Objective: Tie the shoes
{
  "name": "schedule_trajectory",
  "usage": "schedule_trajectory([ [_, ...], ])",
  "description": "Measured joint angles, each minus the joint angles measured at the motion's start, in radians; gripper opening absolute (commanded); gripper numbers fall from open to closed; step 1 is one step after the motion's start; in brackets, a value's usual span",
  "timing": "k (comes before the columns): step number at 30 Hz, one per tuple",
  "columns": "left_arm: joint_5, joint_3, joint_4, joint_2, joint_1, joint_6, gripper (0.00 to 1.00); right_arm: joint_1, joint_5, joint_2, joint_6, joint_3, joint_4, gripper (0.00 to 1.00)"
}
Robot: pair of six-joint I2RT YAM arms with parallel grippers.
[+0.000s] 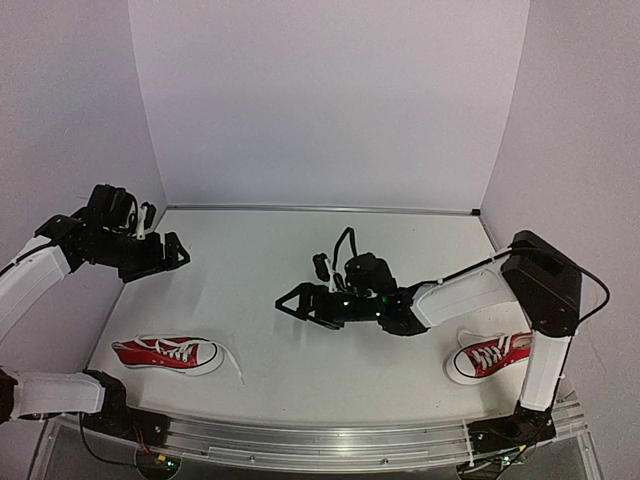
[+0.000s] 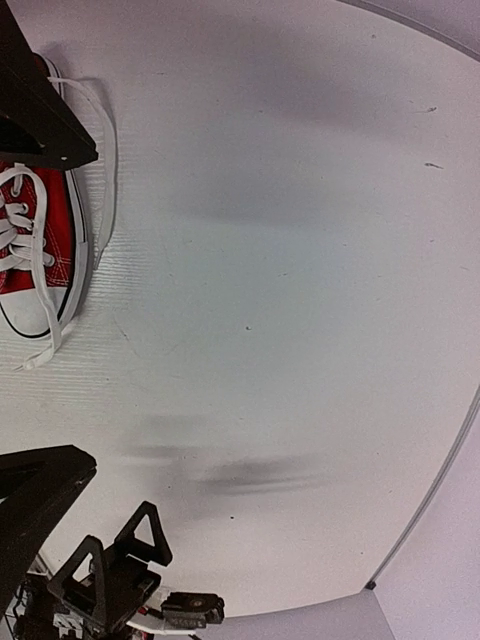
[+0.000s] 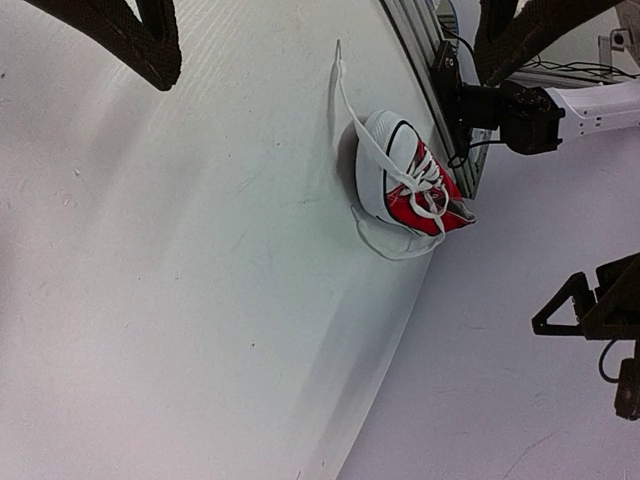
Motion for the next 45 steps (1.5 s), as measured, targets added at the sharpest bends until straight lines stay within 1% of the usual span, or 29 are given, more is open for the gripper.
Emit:
schedule_trajectory([
  [3, -0.003, 0.000, 0.005, -0.006, 0.000, 0.002, 1.00, 0.021, 0.019, -0.010, -0.038, 0.008, -0.023, 0.98],
  [5, -0.005, 0.000, 0.009, -0.008, 0.000, 0.003, 1.00, 0.059, 0.092, -0.051, -0.093, 0.035, -0.117, 0.98],
  [7, -0.006, 0.000, 0.012, -0.009, 0.000, 0.003, 0.99, 0.083, 0.129, -0.098, -0.108, 0.049, -0.157, 0.98],
  [10, -0.006, 0.000, 0.025, -0.011, 0.000, 0.003, 1.00, 0.073, 0.097, -0.127, -0.078, 0.061, -0.142, 0.98],
  [13, -0.006, 0.000, 0.038, -0.015, 0.000, 0.003, 1.00, 0.026, 0.075, -0.108, -0.052, 0.044, -0.099, 0.98],
  [16, -0.007, 0.000, 0.042, -0.017, 0.000, 0.003, 1.00, 0.010, 0.068, -0.083, -0.029, 0.029, -0.074, 0.98],
  [19, -0.013, 0.000, 0.043, -0.017, 0.000, 0.003, 1.00, 0.022, 0.005, 0.005, 0.029, 0.073, -0.020, 0.98],
  [24, -0.016, 0.000, 0.044, -0.017, 0.000, 0.003, 1.00, 0.068, -0.115, 0.306, 0.205, 0.226, 0.184, 0.98],
  [27, -0.020, 0.000, 0.044, -0.017, 0.000, 0.002, 1.00, 0.102, -0.157, 0.420, 0.313, 0.265, 0.306, 0.95],
  [31, -0.026, 0.000, 0.043, -0.017, 0.000, 0.002, 1.00, 0.135, -0.175, 0.478, 0.402, 0.313, 0.379, 0.85],
  [35, -0.033, 0.000, 0.043, -0.017, 0.000, 0.002, 1.00, 0.162, -0.190, 0.542, 0.465, 0.382, 0.413, 0.75],
  [38, -0.035, 0.000, 0.043, -0.018, 0.000, 0.002, 1.00, 0.178, -0.195, 0.578, 0.500, 0.424, 0.422, 0.71],
  [40, -0.038, 0.000, 0.043, -0.020, 0.000, 0.002, 1.00, 0.185, -0.194, 0.594, 0.519, 0.442, 0.427, 0.67],
  [45, -0.043, 0.000, 0.043, -0.023, 0.000, 0.002, 1.00, 0.191, -0.194, 0.628, 0.546, 0.492, 0.424, 0.65],
])
